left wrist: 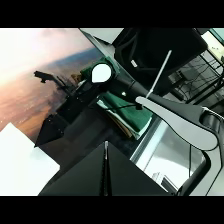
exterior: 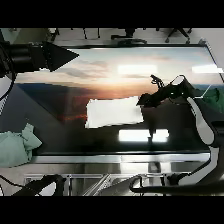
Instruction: Fold the shirts.
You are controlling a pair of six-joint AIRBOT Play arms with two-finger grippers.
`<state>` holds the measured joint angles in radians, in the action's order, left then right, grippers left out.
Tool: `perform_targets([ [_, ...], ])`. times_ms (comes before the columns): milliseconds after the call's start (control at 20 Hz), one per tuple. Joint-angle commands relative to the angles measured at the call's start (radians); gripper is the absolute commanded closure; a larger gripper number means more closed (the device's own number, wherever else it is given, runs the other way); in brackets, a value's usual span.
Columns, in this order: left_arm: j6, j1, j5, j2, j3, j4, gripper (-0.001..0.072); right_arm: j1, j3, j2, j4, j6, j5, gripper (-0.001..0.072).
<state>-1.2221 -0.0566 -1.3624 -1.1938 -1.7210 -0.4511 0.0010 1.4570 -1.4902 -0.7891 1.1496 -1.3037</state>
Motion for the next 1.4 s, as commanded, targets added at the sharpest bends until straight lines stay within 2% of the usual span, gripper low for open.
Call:
perform_targets([
  [0, -0.001, 0.000, -0.002, 0.000, 0.000, -0.001, 0.0686, 0.005, 0.000, -0.084, 0.104, -0.052, -0.011, 0.0068],
  [200, -0.001, -0.002, -0.002, 0.000, 0.000, 0.000, 0.0686, 0.051, 0.000, -0.119, 0.146, -0.082, -0.010, 0.0078],
  [250, -0.001, -0.002, -0.002, 0.000, 0.000, 0.000, 0.0686, 0.058, 0.002, -0.115, 0.180, -0.106, -0.017, 0.0270],
  [300, -0.001, -0.002, -0.002, 0.000, 0.000, 0.000, 0.0686, 0.061, 0.008, -0.105, 0.228, -0.148, -0.040, 0.0535],
  [350, -0.001, -0.002, -0.002, 0.000, 0.000, 0.000, 0.0686, 0.061, 0.021, -0.087, 0.253, -0.151, -0.057, 0.0635],
  [400, -0.001, -0.002, -0.004, 0.000, 0.000, 0.000, 0.0686, 0.058, 0.042, -0.056, 0.243, -0.146, -0.059, 0.0694],
  [550, -0.001, -0.002, -0.010, 0.000, 0.000, 0.000, 0.0686, 0.040, 0.130, 0.075, 0.077, -0.060, -0.050, 0.0695],
  [750, -0.001, -0.002, -0.020, 0.000, 0.000, -0.001, 0.0686, -0.062, 0.218, 0.258, -0.242, 0.142, 0.027, 0.0696],
  [950, -0.001, -0.002, -0.071, 0.000, 0.000, -0.001, 0.0686, -0.292, 0.230, 0.384, -0.266, 0.243, 0.043, 0.0696],
  [1200, 0.003, -0.002, -0.081, 0.000, 0.000, -0.002, 0.0686, -0.620, 0.230, 0.472, -0.265, 0.344, 0.180, 0.0696],
  [1350, 0.014, -0.002, -0.088, 0.000, 0.000, -0.002, 0.0686, -0.760, 0.230, 0.480, -0.266, 0.364, 0.143, 0.0697],
])
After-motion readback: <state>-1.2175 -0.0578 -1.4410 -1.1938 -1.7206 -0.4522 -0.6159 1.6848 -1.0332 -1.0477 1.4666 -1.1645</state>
